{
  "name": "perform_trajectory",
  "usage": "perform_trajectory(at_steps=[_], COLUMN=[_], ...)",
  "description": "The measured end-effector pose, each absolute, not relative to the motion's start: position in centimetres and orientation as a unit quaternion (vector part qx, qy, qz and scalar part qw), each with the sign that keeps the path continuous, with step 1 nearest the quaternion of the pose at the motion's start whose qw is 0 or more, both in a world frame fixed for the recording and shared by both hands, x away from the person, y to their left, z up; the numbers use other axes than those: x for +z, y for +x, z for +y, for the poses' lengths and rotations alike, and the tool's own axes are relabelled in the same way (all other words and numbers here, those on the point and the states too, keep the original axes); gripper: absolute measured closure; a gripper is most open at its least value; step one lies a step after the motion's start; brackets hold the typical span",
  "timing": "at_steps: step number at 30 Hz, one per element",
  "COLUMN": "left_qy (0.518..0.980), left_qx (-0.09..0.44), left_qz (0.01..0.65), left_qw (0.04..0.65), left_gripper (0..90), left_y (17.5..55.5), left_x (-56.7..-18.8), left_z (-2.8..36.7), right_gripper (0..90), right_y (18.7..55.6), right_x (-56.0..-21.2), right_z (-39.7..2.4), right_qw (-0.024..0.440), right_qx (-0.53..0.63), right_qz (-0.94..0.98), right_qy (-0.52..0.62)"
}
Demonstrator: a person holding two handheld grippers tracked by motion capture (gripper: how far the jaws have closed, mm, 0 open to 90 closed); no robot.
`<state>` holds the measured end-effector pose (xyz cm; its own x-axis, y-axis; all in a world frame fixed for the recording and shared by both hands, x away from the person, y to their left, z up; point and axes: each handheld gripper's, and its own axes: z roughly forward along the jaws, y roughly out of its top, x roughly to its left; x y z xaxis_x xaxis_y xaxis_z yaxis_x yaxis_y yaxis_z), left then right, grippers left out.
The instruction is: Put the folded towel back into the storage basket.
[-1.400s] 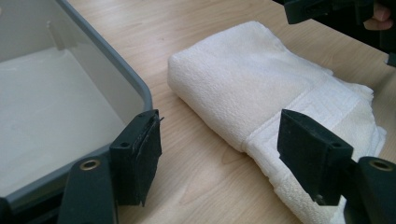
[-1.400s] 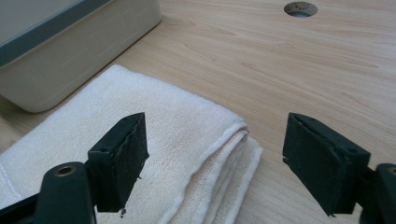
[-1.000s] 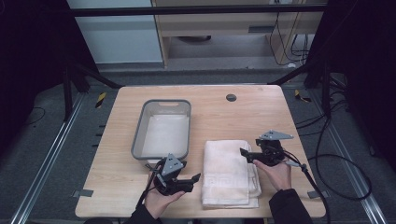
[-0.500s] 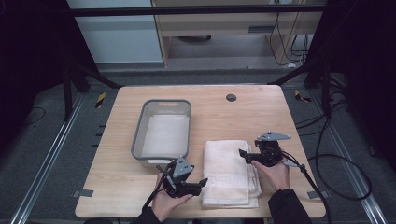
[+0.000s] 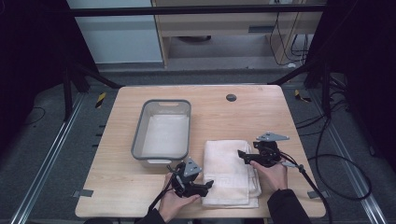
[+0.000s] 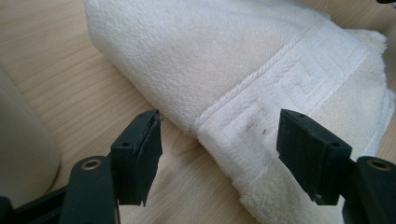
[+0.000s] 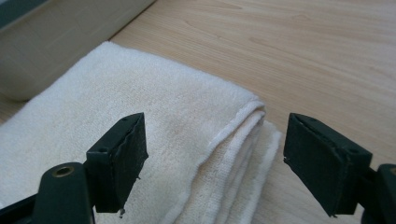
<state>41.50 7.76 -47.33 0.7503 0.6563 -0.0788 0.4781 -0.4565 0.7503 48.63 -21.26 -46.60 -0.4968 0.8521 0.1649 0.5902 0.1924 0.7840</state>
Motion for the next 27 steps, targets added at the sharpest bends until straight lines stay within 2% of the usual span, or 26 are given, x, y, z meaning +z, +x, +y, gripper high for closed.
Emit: perform_trajectory(at_steps=[27], left_qy=[0.85], left_qx=[0.093], left_qz=[0.354], left_qw=[0.378], left_gripper=[27.9], left_y=[42.5], left_x=[-49.1], left_z=[6.6], right_gripper=[24.5], right_y=[49.2], right_x=[-48.7], right_z=[-20.4], right_qw=[0.146], right_qx=[0.386], right_qz=[0.773], right_qy=[0.481])
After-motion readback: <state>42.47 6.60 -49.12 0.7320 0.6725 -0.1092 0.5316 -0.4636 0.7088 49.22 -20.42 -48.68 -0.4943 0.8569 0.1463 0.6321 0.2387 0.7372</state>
